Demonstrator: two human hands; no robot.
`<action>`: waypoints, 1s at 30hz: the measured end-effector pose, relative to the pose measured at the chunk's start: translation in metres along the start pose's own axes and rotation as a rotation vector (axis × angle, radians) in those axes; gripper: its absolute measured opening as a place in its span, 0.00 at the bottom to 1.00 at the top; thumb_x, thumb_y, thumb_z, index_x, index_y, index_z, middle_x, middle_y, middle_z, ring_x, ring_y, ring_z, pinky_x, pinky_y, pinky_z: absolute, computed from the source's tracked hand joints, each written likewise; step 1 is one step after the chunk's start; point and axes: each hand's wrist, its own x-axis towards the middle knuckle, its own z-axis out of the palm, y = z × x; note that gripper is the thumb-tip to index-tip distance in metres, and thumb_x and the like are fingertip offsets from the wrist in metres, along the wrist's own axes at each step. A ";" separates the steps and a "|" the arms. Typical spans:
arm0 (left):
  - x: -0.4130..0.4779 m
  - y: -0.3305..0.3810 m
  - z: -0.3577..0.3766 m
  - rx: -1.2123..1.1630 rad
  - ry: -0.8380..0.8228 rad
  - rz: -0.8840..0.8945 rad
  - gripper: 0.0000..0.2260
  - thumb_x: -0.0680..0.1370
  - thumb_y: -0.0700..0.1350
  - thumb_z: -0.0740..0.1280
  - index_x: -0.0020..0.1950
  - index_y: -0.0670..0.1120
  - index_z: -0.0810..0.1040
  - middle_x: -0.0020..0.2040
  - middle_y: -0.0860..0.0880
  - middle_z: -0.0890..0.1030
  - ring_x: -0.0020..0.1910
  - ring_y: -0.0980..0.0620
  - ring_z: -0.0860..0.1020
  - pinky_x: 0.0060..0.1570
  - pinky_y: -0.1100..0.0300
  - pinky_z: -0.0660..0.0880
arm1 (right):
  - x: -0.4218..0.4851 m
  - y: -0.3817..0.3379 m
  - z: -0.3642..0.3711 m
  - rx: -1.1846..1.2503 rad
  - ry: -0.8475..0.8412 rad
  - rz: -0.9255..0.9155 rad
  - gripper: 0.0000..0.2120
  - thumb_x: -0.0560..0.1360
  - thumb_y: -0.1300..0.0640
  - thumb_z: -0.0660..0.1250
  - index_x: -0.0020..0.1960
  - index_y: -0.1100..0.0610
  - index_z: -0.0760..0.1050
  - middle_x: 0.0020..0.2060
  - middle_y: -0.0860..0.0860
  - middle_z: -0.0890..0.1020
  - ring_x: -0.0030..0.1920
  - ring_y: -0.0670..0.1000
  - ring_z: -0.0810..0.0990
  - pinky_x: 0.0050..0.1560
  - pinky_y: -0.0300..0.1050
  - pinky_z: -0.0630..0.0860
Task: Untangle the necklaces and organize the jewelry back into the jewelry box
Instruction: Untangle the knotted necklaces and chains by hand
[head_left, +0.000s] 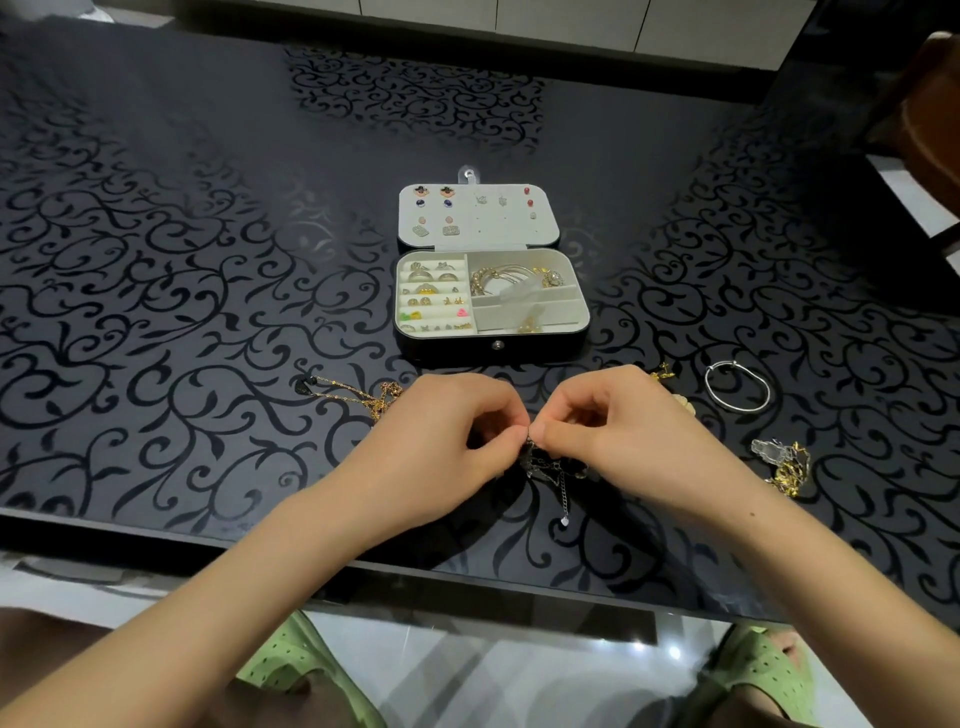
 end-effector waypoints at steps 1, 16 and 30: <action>0.000 0.000 0.001 -0.015 -0.003 -0.013 0.03 0.73 0.42 0.68 0.41 0.47 0.81 0.34 0.57 0.77 0.37 0.61 0.74 0.33 0.75 0.65 | 0.000 0.000 0.001 0.013 -0.001 0.005 0.05 0.70 0.56 0.70 0.36 0.54 0.81 0.29 0.47 0.79 0.29 0.39 0.72 0.32 0.31 0.67; -0.004 0.008 0.005 -0.591 0.018 -0.392 0.07 0.75 0.40 0.68 0.37 0.47 0.80 0.31 0.49 0.79 0.21 0.60 0.69 0.24 0.67 0.67 | -0.002 0.005 0.010 0.469 -0.016 0.142 0.10 0.68 0.66 0.66 0.30 0.58 0.80 0.31 0.55 0.81 0.34 0.48 0.74 0.37 0.40 0.69; -0.005 0.005 0.004 -0.655 -0.005 -0.408 0.09 0.75 0.40 0.67 0.36 0.47 0.80 0.32 0.50 0.80 0.30 0.56 0.73 0.24 0.69 0.64 | -0.008 0.009 0.006 0.058 0.074 -0.133 0.07 0.75 0.56 0.66 0.43 0.49 0.82 0.39 0.48 0.84 0.42 0.50 0.81 0.48 0.48 0.76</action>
